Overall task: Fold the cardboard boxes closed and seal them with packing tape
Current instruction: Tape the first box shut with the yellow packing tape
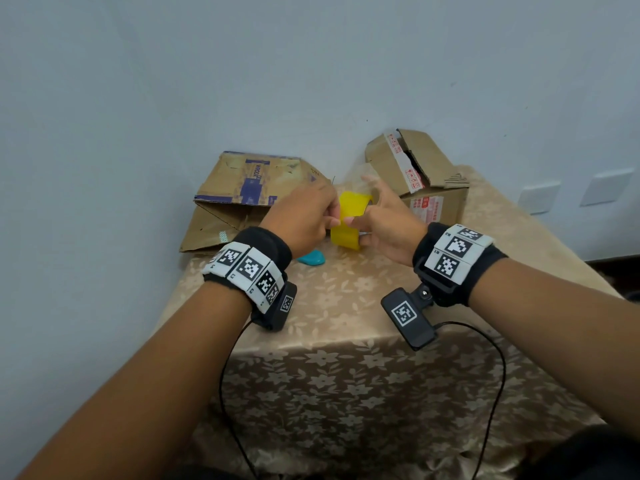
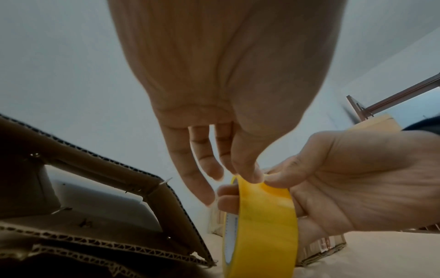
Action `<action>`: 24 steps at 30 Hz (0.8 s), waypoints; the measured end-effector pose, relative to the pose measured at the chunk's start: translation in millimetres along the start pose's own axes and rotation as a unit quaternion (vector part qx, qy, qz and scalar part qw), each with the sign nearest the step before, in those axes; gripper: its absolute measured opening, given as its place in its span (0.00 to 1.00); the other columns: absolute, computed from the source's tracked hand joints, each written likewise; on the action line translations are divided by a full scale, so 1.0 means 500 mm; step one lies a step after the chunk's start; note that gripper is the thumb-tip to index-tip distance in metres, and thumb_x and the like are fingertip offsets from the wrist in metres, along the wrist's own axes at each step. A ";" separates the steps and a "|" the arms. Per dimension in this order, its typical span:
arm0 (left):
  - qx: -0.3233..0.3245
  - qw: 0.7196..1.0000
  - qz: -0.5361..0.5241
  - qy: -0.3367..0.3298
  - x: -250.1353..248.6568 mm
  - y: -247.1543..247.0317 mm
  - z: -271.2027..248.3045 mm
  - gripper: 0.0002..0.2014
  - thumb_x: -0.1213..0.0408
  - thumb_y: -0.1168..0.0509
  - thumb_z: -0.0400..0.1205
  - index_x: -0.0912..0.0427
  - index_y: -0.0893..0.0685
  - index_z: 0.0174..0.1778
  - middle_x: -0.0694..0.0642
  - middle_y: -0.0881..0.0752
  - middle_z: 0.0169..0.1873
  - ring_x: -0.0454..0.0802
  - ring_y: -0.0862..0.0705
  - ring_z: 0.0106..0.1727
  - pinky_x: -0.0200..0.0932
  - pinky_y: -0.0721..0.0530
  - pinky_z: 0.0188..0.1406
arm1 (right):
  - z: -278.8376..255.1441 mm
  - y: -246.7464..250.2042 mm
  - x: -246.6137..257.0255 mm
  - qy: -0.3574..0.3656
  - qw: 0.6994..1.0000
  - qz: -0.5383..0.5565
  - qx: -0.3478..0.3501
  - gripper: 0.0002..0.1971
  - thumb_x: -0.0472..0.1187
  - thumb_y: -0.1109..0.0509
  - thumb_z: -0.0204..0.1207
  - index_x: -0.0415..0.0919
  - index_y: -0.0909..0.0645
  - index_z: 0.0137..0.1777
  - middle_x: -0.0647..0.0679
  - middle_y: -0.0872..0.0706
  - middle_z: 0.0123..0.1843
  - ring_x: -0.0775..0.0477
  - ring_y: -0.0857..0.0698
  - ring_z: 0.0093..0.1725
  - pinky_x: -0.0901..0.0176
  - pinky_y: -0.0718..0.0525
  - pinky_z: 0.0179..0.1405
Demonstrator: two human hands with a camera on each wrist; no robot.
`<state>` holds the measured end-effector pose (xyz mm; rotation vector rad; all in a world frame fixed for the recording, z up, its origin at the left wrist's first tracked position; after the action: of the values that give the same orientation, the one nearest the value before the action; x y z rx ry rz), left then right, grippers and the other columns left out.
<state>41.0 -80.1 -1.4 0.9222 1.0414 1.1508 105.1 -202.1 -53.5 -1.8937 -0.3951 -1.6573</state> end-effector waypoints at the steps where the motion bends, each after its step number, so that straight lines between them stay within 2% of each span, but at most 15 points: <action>1: 0.000 1.000 -0.006 -0.003 0.000 -0.001 -0.001 0.05 0.65 0.30 0.85 0.52 0.20 0.47 0.49 0.22 0.48 0.49 0.23 0.50 0.53 0.19 0.52 | 0.003 0.003 0.001 -0.006 1.000 0.016 -0.006 0.45 0.17 0.34 0.79 0.60 0.40 0.85 0.33 0.24 0.78 0.32 0.15 0.69 0.33 0.12 0.62; 4: -0.032 0.999 -0.019 -0.011 -0.001 0.005 -0.003 0.07 0.64 0.28 0.83 0.51 0.20 0.45 0.48 0.22 0.49 0.49 0.22 0.50 0.50 0.20 0.51 | 0.004 0.008 0.007 -0.030 0.997 0.069 -0.018 0.37 0.24 0.37 0.82 0.54 0.39 0.85 0.30 0.19 0.74 0.30 0.12 0.60 0.26 0.14 0.63; 7: -0.064 0.997 -0.036 -0.026 -0.003 0.015 -0.006 0.07 0.65 0.27 0.82 0.51 0.19 0.43 0.48 0.19 0.45 0.48 0.19 0.48 0.49 0.19 0.48 | 0.002 0.008 0.009 -0.037 0.996 0.080 -0.029 0.32 0.28 0.41 0.87 0.51 0.42 0.87 0.28 0.17 0.72 0.29 0.11 0.59 0.25 0.13 0.58; 10: -0.080 0.994 -0.063 -0.033 -0.007 0.020 -0.008 0.04 0.67 0.28 0.81 0.54 0.16 0.44 0.48 0.15 0.41 0.49 0.17 0.45 0.53 0.16 0.48 | -0.001 0.007 0.011 -0.031 0.996 0.080 -0.034 0.33 0.27 0.43 0.89 0.52 0.45 0.89 0.30 0.19 0.74 0.31 0.10 0.55 0.29 0.11 0.53; 13: -0.095 0.992 -0.082 -0.031 -0.006 0.021 -0.006 0.02 0.66 0.28 0.81 0.56 0.14 0.47 0.48 0.13 0.39 0.47 0.16 0.43 0.53 0.14 0.48 | -0.003 0.005 0.010 -0.029 0.996 0.082 -0.031 0.34 0.27 0.43 0.89 0.52 0.46 0.89 0.31 0.19 0.74 0.32 0.09 0.53 0.29 0.11 0.54; 16: -0.088 0.992 -0.090 -0.016 -0.003 0.015 -0.005 0.05 0.67 0.29 0.80 0.55 0.15 0.50 0.47 0.13 0.38 0.43 0.17 0.41 0.52 0.14 0.46 | -0.006 0.002 0.010 -0.028 0.996 0.082 -0.025 0.34 0.27 0.43 0.89 0.54 0.47 0.89 0.30 0.18 0.73 0.30 0.11 0.58 0.29 0.12 0.56; 19: -0.067 0.992 -0.104 0.009 -0.001 0.008 -0.003 0.11 0.64 0.25 0.77 0.52 0.15 0.53 0.46 0.13 0.37 0.40 0.17 0.38 0.51 0.14 0.46 | -0.007 -0.001 0.009 -0.027 0.996 0.085 -0.020 0.35 0.28 0.44 0.89 0.55 0.47 0.90 0.27 0.17 0.71 0.32 0.13 0.56 0.31 0.12 0.56; 21: -0.065 0.992 -0.107 0.020 0.000 0.007 -0.001 0.11 0.63 0.22 0.76 0.52 0.13 0.52 0.46 0.13 0.36 0.40 0.16 0.38 0.50 0.13 0.47 | -0.006 -0.003 0.008 -0.027 0.996 0.086 -0.020 0.34 0.29 0.46 0.90 0.56 0.48 0.90 0.27 0.17 0.71 0.32 0.13 0.54 0.31 0.13 0.57; 24: -0.083 0.991 -0.099 0.037 0.003 0.013 0.002 0.06 0.63 0.21 0.76 0.53 0.09 0.46 0.45 0.12 0.35 0.43 0.16 0.38 0.51 0.13 0.47 | -0.005 -0.004 0.006 -0.024 0.996 0.088 -0.021 0.33 0.30 0.46 0.90 0.55 0.48 0.90 0.28 0.16 0.69 0.34 0.10 0.51 0.32 0.11 0.54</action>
<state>40.7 -77.7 4.8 0.6347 1.0541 1.0941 102.8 -202.6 -49.8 -1.9427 -0.2069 -1.5190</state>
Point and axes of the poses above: each hand's wrist, its own z-axis towards the middle knuckle, its own y-axis out of the back of the hand, x = y × z, the point moved 4 cm from there along z, towards the middle knuckle
